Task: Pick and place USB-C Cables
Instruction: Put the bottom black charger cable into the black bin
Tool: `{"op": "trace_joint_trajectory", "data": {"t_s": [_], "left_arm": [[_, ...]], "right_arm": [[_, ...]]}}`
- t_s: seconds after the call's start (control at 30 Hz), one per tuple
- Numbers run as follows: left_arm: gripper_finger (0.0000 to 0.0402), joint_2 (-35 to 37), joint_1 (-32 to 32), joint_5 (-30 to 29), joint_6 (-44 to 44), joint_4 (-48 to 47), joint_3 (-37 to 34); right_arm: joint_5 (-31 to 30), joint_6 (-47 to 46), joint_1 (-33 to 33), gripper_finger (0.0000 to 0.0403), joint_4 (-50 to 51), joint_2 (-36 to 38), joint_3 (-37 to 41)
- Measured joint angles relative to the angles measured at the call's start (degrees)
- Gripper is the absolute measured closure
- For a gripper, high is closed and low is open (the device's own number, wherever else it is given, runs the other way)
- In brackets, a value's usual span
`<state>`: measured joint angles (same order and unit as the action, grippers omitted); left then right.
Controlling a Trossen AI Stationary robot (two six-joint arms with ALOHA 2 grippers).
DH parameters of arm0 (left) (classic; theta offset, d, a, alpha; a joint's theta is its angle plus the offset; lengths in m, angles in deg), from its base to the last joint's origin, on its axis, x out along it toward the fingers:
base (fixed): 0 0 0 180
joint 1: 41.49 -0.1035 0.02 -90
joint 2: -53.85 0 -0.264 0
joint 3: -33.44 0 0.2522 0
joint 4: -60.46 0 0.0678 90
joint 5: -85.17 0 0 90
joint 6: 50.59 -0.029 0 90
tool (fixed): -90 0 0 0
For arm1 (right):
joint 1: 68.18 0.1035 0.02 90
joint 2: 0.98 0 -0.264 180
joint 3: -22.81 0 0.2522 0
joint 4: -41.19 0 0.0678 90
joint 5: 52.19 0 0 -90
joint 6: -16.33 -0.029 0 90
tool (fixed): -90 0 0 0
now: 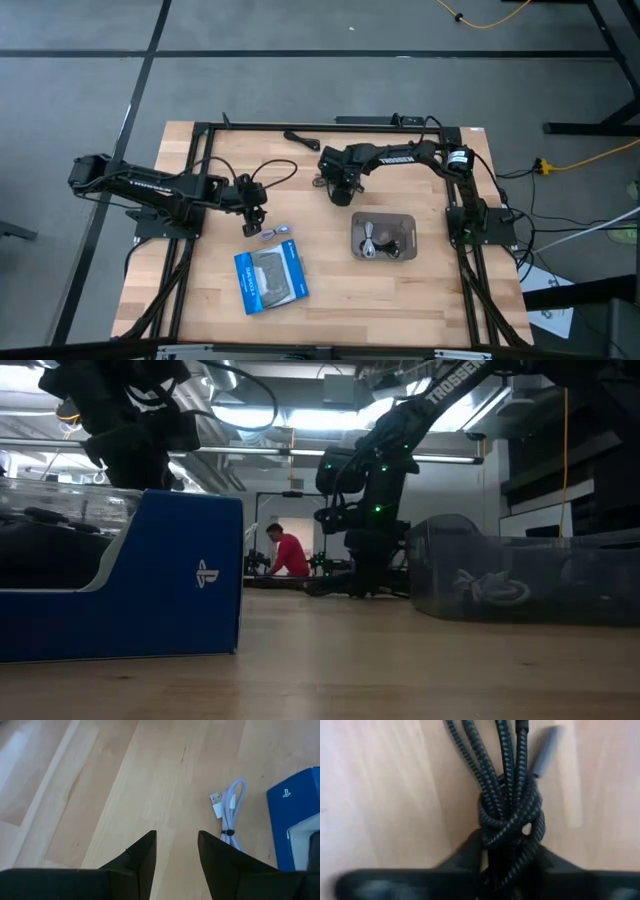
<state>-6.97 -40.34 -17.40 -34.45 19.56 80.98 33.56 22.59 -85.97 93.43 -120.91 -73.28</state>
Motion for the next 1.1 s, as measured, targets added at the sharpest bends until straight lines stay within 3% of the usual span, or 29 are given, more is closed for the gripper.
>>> {"op": "trace_joint_trajectory", "data": {"t_s": [0.03,0.07,0.3,0.47,0.63,0.77,0.93,1.1], "left_arm": [[0.0263,0.00,0.00,0.00,0.01,0.23,0.00],[0.0263,-0.02,0.00,0.00,0.01,0.60,0.00],[0.0263,-0.04,0.00,-0.07,0.01,1.69,-0.02],[0.0263,-0.04,0.00,-0.38,0.29,2.25,-0.02],[0.0263,-0.04,0.00,-0.46,0.27,3.01,-0.02],[0.0263,-0.04,0.02,-0.46,0.27,3.55,-0.02],[0.0263,-0.04,0.02,-0.46,0.25,3.99,-0.02],[0.0263,-0.04,0.01,-0.46,0.28,4.21,-0.02]], "right_arm": [[-0.17,0.14,0.02,0.0350,1.13,-0.15,-1.14],[-0.07,0.14,0.19,0.0353,2.18,-0.06,-2.35],[-5.57,-3.19,4.67,0.0353,18.10,7.60,-10.85],[-6.95,-12.73,10.84,0.0353,28.41,19.32,-12.14],[-7.19,-25.32,17.78,0.0353,28.80,31.93,-2.48],[-7.16,-38.32,22.95,0.0353,24.79,39.32,11.05],[-2.08,-49.70,28.66,0.0353,7.73,42.41,25.08],[-1.74,-58.84,31.16,0.0353,4.44,42.43,31.23]]}}
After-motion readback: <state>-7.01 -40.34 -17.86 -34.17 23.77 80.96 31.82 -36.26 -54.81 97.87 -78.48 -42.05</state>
